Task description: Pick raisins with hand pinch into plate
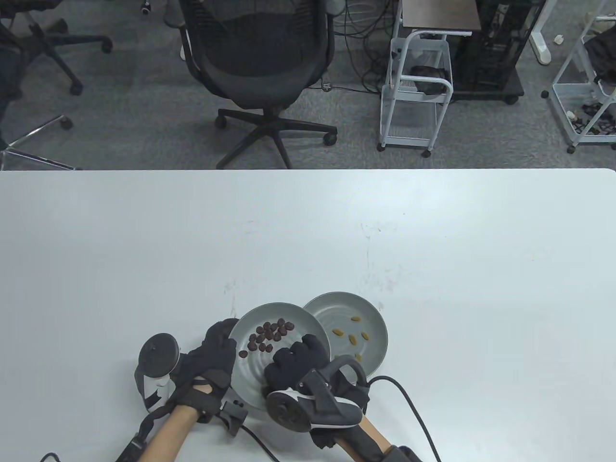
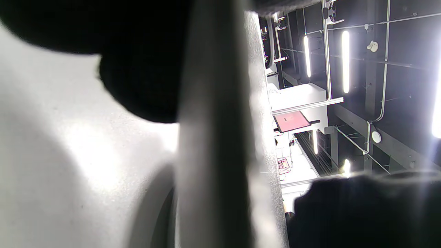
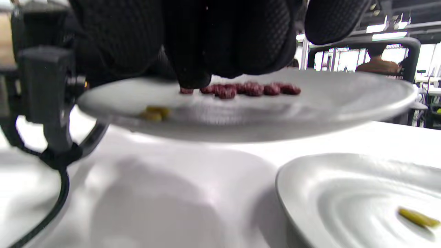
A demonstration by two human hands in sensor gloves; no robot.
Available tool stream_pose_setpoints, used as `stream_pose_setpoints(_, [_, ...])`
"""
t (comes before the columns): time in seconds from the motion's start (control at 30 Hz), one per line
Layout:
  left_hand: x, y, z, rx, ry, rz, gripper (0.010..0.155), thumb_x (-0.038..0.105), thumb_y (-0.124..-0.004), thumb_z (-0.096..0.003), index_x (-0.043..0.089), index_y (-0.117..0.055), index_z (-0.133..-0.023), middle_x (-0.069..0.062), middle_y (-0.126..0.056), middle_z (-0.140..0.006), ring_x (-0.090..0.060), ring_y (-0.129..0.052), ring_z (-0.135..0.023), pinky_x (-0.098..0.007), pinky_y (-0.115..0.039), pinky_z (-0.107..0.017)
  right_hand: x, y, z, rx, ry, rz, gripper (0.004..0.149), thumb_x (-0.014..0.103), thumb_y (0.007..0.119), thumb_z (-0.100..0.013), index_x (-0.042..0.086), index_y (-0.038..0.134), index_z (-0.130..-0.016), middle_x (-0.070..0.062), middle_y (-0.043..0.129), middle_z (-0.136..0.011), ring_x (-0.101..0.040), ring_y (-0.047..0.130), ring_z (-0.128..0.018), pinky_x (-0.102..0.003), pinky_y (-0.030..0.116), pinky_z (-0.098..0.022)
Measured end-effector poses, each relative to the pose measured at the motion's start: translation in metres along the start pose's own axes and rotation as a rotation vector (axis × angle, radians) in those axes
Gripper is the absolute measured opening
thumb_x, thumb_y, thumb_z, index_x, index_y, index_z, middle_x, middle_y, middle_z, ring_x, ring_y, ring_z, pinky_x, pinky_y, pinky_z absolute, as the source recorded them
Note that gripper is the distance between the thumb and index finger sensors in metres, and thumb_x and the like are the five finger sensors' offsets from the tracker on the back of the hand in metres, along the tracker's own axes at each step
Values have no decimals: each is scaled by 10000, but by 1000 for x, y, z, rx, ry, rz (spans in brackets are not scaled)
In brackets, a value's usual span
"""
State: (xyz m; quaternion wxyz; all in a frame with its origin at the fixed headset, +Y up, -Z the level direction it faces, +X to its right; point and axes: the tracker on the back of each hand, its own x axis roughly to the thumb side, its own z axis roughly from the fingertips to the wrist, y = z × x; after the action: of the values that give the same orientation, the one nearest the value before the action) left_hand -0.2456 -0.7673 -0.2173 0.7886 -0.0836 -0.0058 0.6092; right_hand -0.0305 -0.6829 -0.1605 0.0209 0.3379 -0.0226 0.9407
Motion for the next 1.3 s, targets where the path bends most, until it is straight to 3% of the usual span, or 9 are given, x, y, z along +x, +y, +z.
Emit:
stream_pose_setpoints(0.37, [0,-1,-1,2,0,-5,557,327,-651,-481,126,-600,-998,-170,-898,-742,-281,-1046,-250,-400,-903,-154,12,12,-7,40,61,69,540,501,802,-466,154,854,-876,-107,860,-768,-313,876,-591,-674,617,-672])
stream_pose_setpoints(0.77, [0,-1,0,12,9,2,559,330,-649,-480,125,-600,-998,-172,-902,-737,-277,-1051,-240,-392,-907,-143,14,12,-7,1,37,127,445,388,847,-477,162,857,-861,-93,870,-750,-293,888,-574,-655,645,-670])
stream_pose_setpoints(1.3, [0,1,1,7,10,10,559,327,-647,-481,126,-597,-1000,-167,-900,-740,-274,-1049,-244,-394,-905,-148,13,13,-5,-57,-13,145,411,385,834,-479,170,852,-828,-78,871,-724,-272,889,-551,-638,662,-671])
